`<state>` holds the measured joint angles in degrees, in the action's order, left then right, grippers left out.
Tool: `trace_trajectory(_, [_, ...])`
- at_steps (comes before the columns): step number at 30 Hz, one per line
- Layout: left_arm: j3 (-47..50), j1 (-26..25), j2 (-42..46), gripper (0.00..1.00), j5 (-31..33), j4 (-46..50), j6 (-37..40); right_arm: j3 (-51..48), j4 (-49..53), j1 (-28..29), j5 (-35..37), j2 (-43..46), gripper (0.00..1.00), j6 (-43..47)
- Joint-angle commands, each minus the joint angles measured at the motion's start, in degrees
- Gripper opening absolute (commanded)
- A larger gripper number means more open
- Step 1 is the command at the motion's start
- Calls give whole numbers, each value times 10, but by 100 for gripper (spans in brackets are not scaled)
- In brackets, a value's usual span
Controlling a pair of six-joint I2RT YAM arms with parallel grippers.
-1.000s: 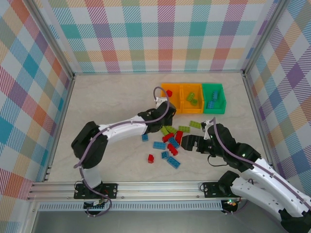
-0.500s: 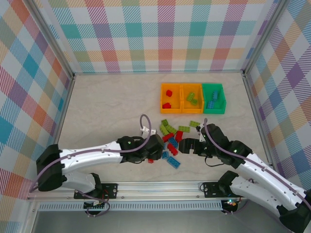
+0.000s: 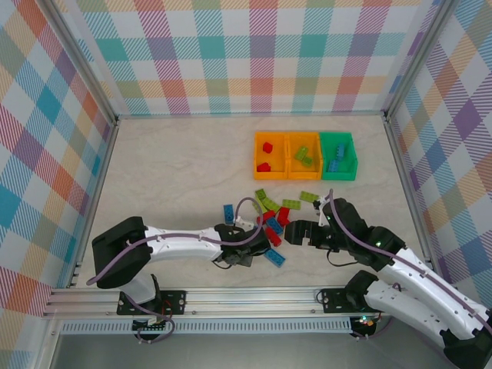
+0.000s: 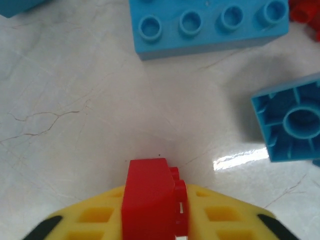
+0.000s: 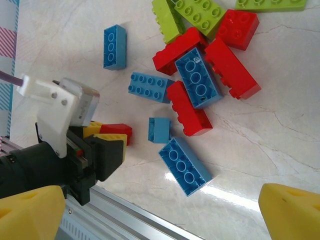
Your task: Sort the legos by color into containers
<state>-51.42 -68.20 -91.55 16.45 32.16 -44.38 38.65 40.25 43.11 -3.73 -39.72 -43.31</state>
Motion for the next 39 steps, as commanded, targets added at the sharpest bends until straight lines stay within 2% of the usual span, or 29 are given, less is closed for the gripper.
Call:
trace_trajectory(1, [8, 8, -3, 19, -9, -10, -9, -3, 16, 2, -14, -6, 100, -6])
trace_trajectory(5, [-6, 11, 30, 15, 11, -14, 5, 0, 19, 1, -17, -5, 100, -5])
trace_trajectory(8, [-59, 25, 65, 15, 46, -23, 45, 0, 8, 1, -13, 5, 100, -7])
trace_trajectory(12, [-142, 90, 54, 14, 85, -84, 127, 5, -6, 1, 10, 12, 100, -3])
trace_trajectory(16, [-252, 168, -46, 12, 81, -143, 163, 1, -22, 1, 52, 13, 100, 3])
trace_trajectory(19, [-355, 196, -142, 13, 92, -176, 211, -1, -35, 1, 66, 19, 100, -3])
trace_trajectory(24, [-535, 240, -293, 17, 60, -133, 224, 3, -24, 1, 69, 30, 100, -12])
trace_trajectory(26, [-589, 249, -340, 25, 59, -120, 225, 5, -16, 1, 70, 34, 100, -15])
trace_trajectory(28, [-642, 252, -376, 40, 62, -95, 222, 6, -6, 2, 70, 37, 100, -18])
trace_trajectory(33, [-665, 254, -370, 55, 47, -99, 227, 14, 22, 2, 77, 40, 100, -18])
trace_trajectory(36, [-647, 253, -325, 53, 24, -85, 223, 11, 26, 1, 87, 39, 100, -14])
trace_trajectory(39, [-527, 243, -218, 51, -15, -141, 217, 0, 21, 1, 104, 27, 100, -5])
